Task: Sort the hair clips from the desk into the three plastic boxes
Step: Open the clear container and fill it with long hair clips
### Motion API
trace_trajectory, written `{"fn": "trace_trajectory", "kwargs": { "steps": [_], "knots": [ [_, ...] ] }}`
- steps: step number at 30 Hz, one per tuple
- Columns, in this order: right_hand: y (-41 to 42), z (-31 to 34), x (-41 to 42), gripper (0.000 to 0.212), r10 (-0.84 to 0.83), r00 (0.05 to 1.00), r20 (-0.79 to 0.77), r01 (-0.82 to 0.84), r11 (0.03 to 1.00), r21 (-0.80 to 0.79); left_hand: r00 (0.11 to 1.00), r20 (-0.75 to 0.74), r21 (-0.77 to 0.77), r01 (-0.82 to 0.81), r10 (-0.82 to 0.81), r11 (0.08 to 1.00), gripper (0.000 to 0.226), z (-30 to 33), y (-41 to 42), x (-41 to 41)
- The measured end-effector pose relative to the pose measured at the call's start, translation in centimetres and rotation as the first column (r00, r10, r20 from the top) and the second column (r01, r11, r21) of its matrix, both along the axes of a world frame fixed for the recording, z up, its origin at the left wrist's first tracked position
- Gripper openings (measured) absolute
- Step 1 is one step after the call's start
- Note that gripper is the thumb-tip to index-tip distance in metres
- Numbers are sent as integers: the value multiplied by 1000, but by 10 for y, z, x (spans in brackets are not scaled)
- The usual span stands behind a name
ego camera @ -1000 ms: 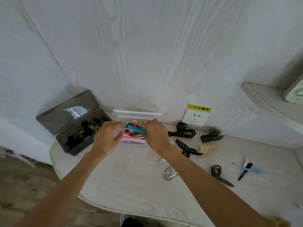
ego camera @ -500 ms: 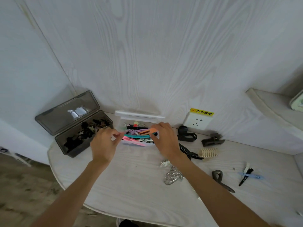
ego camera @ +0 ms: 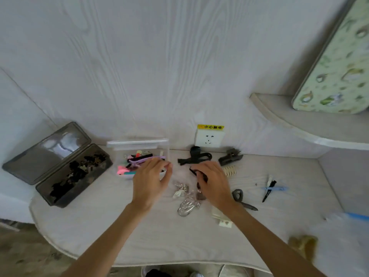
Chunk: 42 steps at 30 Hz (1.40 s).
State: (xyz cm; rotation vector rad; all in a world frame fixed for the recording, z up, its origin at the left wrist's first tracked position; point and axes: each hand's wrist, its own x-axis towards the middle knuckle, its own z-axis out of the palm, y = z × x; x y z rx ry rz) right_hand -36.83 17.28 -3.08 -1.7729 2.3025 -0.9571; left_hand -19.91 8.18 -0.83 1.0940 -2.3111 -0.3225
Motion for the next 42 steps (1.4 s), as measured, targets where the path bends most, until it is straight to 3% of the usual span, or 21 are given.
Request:
{"fn": "trace_trajectory", "kwargs": {
  "steps": [4, 6, 8, 11, 16, 19, 23, 25, 29, 35, 42],
  "knots": [
    [79, -3, -59, 28, -335, 942, 22, 332, 940, 80, 953, 71, 174, 279, -295, 944, 22, -4, 38, -82],
    [106, -4, -81, 36, -507, 857, 86, 481, 849, 219, 892, 99, 245, 407, -440, 880, 25, -14, 57, -118],
    [128, -8, -103, 54, -583, 811, 39, 518, 749, 413, 808, 143, 295, 516, -571, 804, 32, -23, 79, -154],
    [144, -13, -129, 81, -408, 899, -161, 425, 724, 543, 725, 312, 296, 540, -614, 788, 43, -34, 106, -194],
    [141, -20, -157, 83, -118, 968, -223, 240, 702, 671, 736, 416, 398, 381, -534, 835, 69, -50, 128, -227],
    [141, -26, -157, 72, -140, 963, -229, 258, 719, 645, 747, 437, 380, 352, -501, 856, 61, -54, 134, -232],
    [144, -24, -162, 32, -278, 940, -197, 340, 764, 549, 794, 330, 403, 370, -510, 837, 38, -51, 133, -233],
    [143, -19, -168, 20, -262, 934, -243, 353, 778, 520, 811, 302, 413, 363, -502, 835, 28, -50, 129, -233],
    [142, -14, -174, 21, -91, 923, -373, 302, 772, 559, 780, 295, 432, 406, -552, 805, 21, -49, 124, -235],
    [147, -10, -166, 25, -15, 977, -213, 156, 731, 664, 741, 319, 378, 472, -591, 796, 16, -44, 121, -226],
    [128, 24, -151, 22, -44, 996, -73, 75, 854, 515, 815, 145, 257, 517, -562, 817, 20, -15, 95, -182]
  ]
}}
